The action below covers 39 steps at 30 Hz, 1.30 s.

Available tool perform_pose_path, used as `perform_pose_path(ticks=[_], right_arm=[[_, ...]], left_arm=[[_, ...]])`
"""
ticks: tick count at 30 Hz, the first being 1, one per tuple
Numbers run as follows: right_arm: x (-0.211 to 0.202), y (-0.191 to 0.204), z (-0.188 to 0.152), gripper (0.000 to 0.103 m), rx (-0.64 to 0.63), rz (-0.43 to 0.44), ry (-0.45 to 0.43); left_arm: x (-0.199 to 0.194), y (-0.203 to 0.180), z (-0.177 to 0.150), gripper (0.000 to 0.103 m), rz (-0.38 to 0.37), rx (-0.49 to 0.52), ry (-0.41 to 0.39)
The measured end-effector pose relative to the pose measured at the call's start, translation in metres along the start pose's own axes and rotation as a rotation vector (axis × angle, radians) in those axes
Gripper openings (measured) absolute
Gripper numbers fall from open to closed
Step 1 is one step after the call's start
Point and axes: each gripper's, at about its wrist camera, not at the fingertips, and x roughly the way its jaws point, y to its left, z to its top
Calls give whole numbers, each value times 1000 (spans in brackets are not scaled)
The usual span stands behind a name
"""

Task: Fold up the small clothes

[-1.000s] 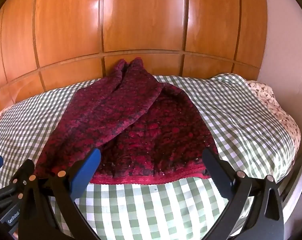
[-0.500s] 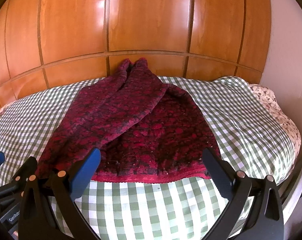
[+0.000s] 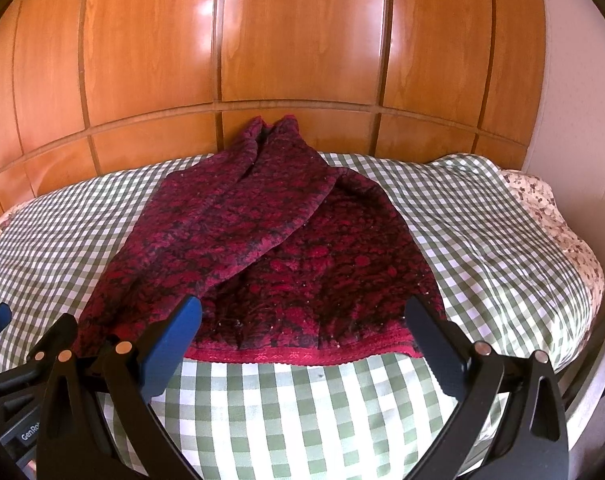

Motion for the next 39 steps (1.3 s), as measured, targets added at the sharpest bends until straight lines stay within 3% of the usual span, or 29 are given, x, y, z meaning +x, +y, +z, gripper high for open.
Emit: perform_pose_path(ticks=[29,32,39], right_arm=[[0,5,0,101,-2,10,8],[4,3,-1,101,8,32,24],[15,-15,2,101,78,170,52]], left_arm=[[7,4,-4,99,8,8,32],[10,4,-5,99,13,17,42],[20,16,-14,99,-1,62,70]])
